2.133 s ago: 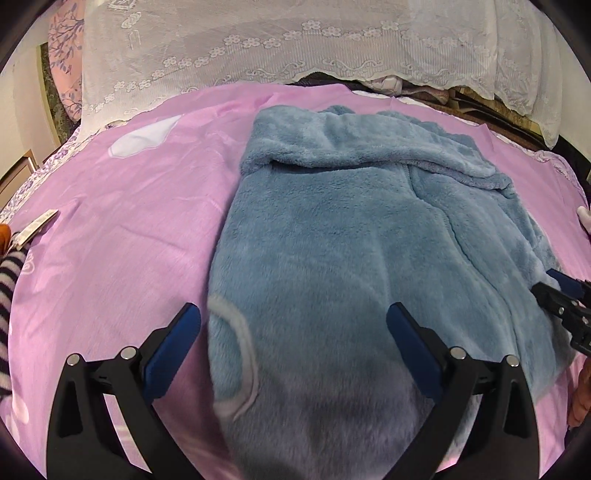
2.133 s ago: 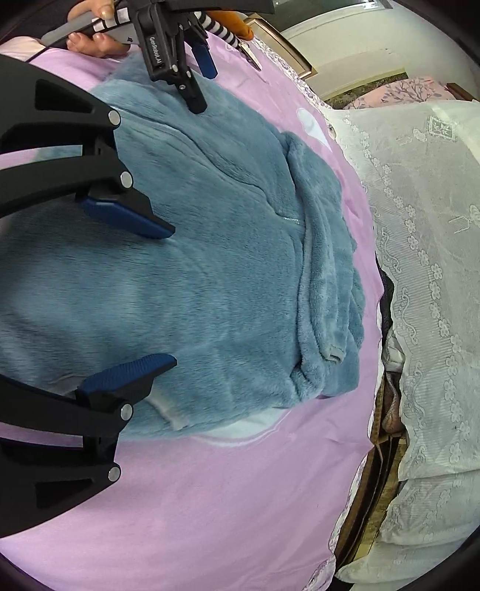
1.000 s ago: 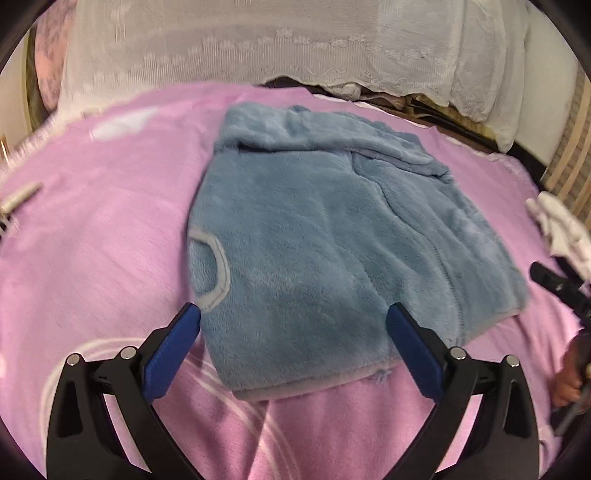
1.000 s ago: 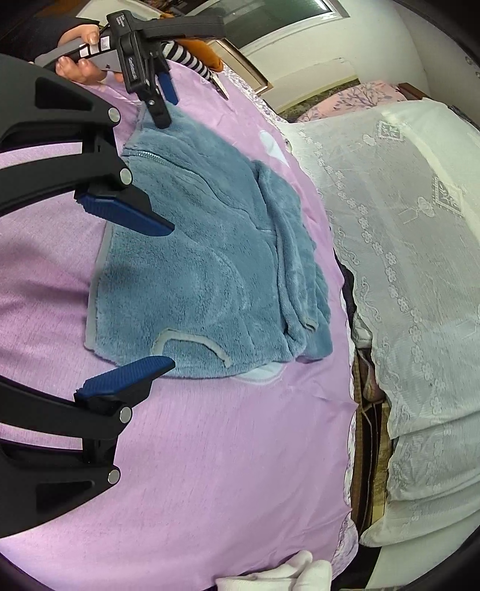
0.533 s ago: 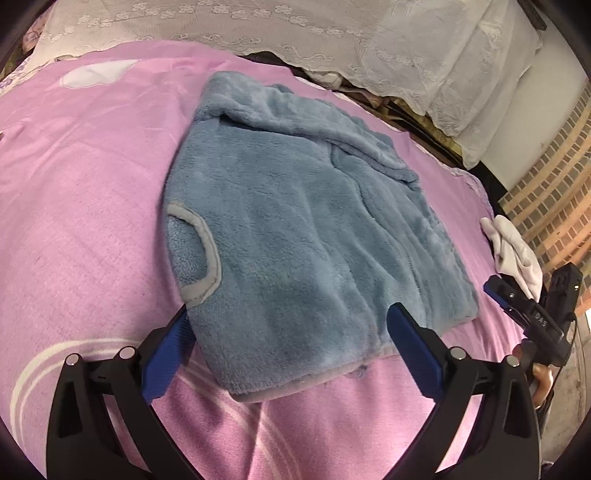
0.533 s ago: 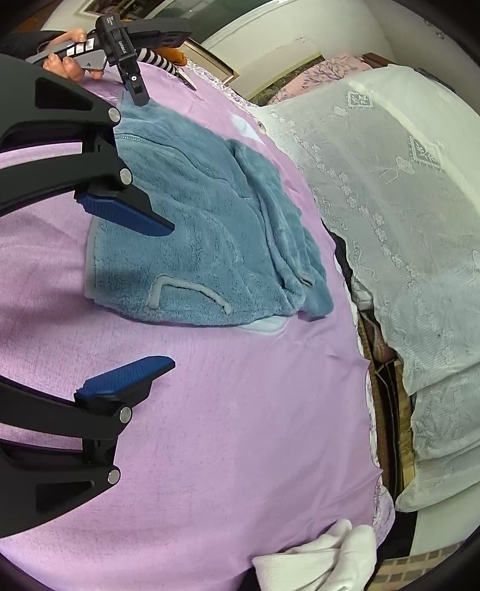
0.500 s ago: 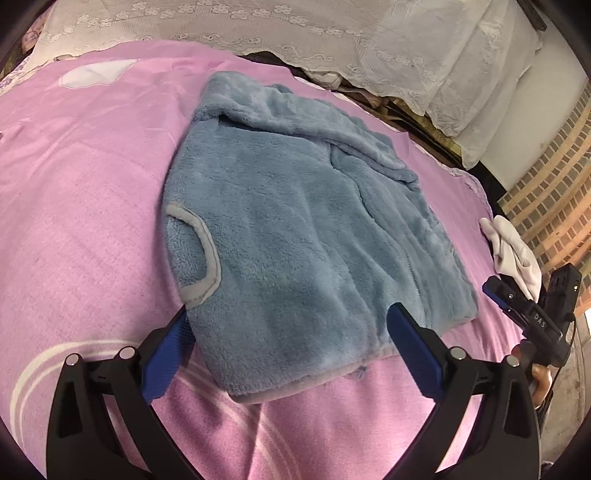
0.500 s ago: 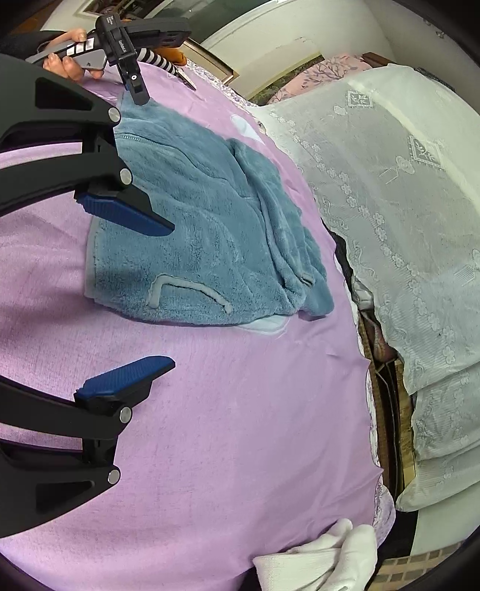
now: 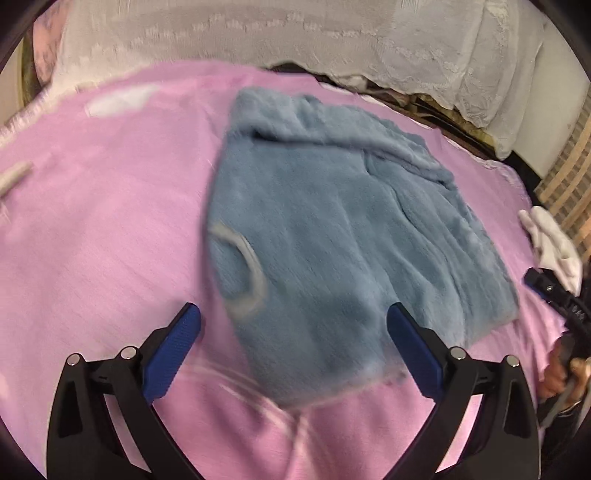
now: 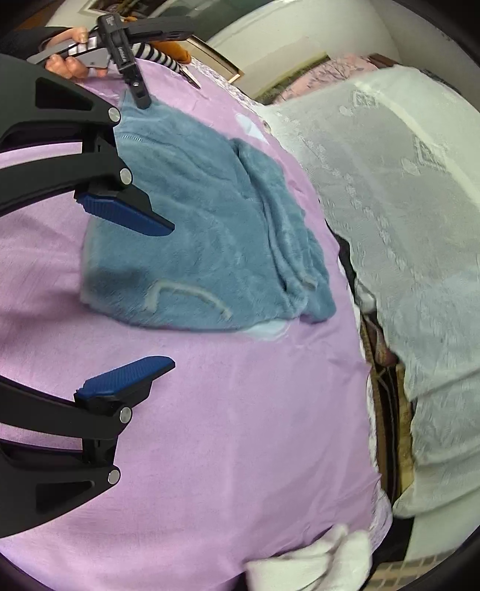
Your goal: Fold small clothes
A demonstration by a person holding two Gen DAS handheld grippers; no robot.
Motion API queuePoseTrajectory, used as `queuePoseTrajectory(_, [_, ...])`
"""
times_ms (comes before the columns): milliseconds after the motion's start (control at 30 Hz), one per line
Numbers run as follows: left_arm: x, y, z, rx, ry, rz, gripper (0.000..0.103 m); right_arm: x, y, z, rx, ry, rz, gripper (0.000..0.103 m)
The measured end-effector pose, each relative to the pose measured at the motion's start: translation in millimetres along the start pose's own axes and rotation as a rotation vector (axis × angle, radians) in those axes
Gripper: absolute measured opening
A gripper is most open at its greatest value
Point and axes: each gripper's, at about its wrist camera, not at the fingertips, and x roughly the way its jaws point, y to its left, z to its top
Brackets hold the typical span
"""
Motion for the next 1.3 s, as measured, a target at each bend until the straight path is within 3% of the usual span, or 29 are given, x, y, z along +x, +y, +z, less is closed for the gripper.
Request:
queuePoseTrajectory(67, [-8.6, 3.3, 18.3, 0.021, -0.041, 0.073, 0.098, 6.5, 10.6, 12.5, -0.036, 0.006, 0.002, 0.068])
queuePoseTrajectory(233, [6.6, 6.7, 49.7, 0.000, -0.018, 0.025, 0.098, 40.7, 35.3, 31.4, -0.098, 0.070, 0.055, 0.068])
queuePoseTrajectory(367, [56.2, 5.7, 31.9, 0.020, 0.122, 0.076, 0.099, 65.4, 33.5, 13.6, -0.136, 0.156, 0.019, 0.068])
queuePoseTrajectory(500, [49.1, -1.9, 25.0, 0.069, 0.099, 0.098, 0.098, 55.9, 34.5, 11.1, -0.159, 0.121, 0.005, 0.068])
queuePoseTrajectory(700, [19.2, 13.5, -1.1, 0.008, 0.074, -0.046, 0.098, 29.7, 32.6, 5.7, -0.172, 0.056, 0.012, 0.068])
queuePoseTrajectory(833, [8.0, 14.2, -15.8, 0.003, 0.076, -0.145, 0.098, 14.1, 11.7, 1.5, -0.098, 0.045, 0.005, 0.069])
queuePoseTrajectory(933, [11.5, 10.2, -13.6, -0.011, 0.084, -0.227, 0.098, 4.6, -2.1, -6.5, -0.041, 0.051, 0.020, 0.078])
queuePoseTrajectory(1000, [14.1, 9.4, -11.0, -0.013, 0.093, -0.262, 0.098, 1.1, -14.4, -14.3, 0.007, 0.071, 0.051, 0.078])
queuePoseTrajectory(1200, [22.6, 5.5, -5.0, -0.023, 0.096, -0.284, 0.098, 5.5, -29.4, -19.8, 0.109, 0.106, 0.133, 0.078])
queuePoseTrajectory(1300, [21.0, 4.4, -4.6, -0.014, 0.084, -0.287, 0.096, 11.8, -28.9, -19.7, 0.112, 0.121, 0.157, 0.063])
